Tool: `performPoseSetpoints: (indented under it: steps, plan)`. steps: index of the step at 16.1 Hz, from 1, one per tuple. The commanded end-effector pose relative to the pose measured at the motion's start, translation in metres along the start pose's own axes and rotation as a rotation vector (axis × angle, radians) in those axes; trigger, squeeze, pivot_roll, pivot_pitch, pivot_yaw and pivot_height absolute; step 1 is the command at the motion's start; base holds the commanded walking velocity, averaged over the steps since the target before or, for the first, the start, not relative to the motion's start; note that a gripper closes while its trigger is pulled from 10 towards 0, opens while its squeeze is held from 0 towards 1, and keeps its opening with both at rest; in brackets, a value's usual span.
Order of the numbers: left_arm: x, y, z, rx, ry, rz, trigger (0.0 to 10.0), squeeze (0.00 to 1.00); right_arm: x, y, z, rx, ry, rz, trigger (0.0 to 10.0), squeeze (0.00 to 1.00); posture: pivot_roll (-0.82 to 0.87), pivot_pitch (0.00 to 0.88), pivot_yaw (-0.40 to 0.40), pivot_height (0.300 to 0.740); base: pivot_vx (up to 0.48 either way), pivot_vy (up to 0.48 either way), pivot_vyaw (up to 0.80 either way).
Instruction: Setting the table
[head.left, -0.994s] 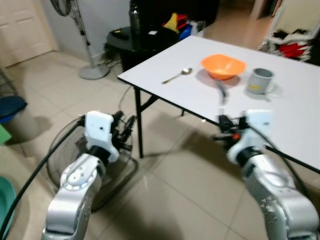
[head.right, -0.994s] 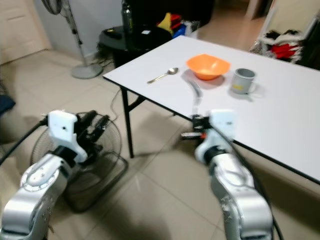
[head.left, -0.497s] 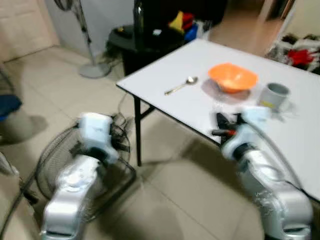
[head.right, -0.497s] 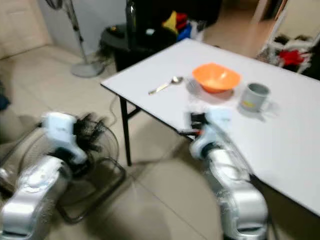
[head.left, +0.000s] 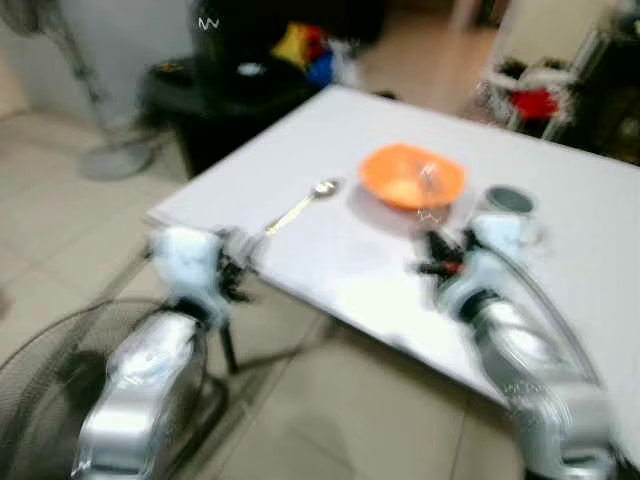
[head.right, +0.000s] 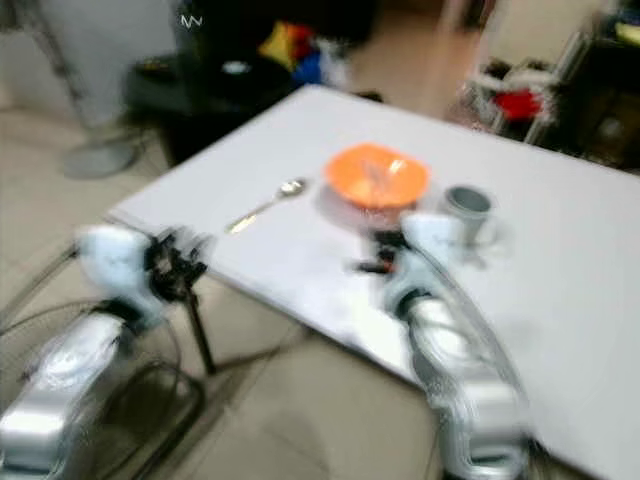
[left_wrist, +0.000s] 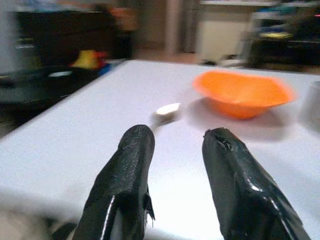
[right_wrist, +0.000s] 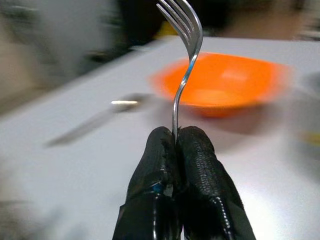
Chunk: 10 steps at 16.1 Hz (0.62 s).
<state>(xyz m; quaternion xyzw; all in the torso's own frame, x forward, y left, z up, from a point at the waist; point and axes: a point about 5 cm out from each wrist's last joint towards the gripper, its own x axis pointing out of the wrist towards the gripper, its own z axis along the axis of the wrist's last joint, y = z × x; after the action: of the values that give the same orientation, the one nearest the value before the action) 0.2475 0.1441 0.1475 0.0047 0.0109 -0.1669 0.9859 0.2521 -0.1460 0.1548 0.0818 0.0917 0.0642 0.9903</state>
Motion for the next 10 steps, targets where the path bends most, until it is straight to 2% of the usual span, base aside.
performPoseSetpoints:
  steps: [1,2,7,10]
  plan:
    - [-0.0037,0.0101,0.002,0.022,0.001,0.033,10.0,0.0,0.0006,0.0126,0.0065,0.013,-0.032,0.05,10.0,0.0,0.14,0.0,0.016,0.727,0.48,0.0,-0.79]
    - [-0.0032,0.0101,0.0017,0.022,0.003,0.029,10.0,0.0,-0.0001,0.0126,0.0065,0.011,-0.034,0.047,10.0,0.0,0.14,0.0,0.016,0.727,0.48,0.0,-0.78]
    - [-0.0008,0.0087,-0.0003,0.029,0.013,0.019,10.0,0.0,-0.0026,0.0114,0.0083,0.0,-0.048,0.042,10.0,0.0,0.13,0.0,0.027,0.727,0.462,0.0,0.0]
    - [0.0008,0.0086,0.0,0.043,0.006,0.02,10.0,0.0,-0.0036,0.0139,0.0081,-0.001,-0.048,0.058,10.0,0.0,0.13,0.0,0.027,0.727,0.0,0.0,0.0]
